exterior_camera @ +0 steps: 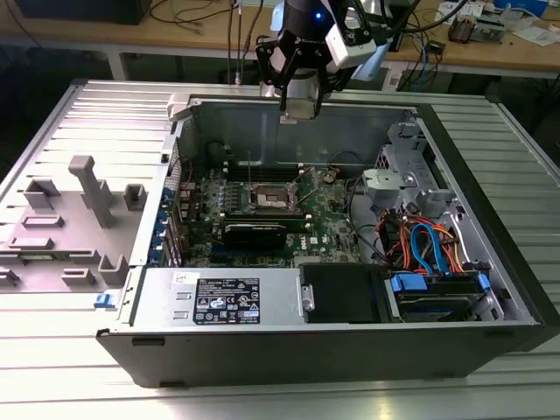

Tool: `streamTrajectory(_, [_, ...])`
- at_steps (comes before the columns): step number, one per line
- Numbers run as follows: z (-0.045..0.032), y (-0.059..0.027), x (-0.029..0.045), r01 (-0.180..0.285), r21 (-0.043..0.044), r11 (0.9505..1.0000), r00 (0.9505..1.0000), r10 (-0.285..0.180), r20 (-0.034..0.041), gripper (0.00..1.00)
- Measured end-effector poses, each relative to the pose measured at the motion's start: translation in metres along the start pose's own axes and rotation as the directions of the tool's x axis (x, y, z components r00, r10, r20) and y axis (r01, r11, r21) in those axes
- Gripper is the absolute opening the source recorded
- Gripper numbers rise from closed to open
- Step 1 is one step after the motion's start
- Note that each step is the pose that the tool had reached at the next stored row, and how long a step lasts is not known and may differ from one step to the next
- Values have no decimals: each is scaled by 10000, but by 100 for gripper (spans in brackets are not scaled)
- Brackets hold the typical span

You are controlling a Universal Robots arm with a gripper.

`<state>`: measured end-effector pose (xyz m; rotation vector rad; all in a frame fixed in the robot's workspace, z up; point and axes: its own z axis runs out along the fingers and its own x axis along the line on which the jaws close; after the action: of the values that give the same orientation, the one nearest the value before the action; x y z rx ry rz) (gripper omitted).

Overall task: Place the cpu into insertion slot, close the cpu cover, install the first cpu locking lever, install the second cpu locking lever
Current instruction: 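Place the cpu into insertion slot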

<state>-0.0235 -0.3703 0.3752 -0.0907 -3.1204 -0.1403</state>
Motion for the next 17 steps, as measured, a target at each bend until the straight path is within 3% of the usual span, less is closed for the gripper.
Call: streamTrajectory(17, [0, -4, 0, -52, -1, 10000, 10000, 52, 4, 54])
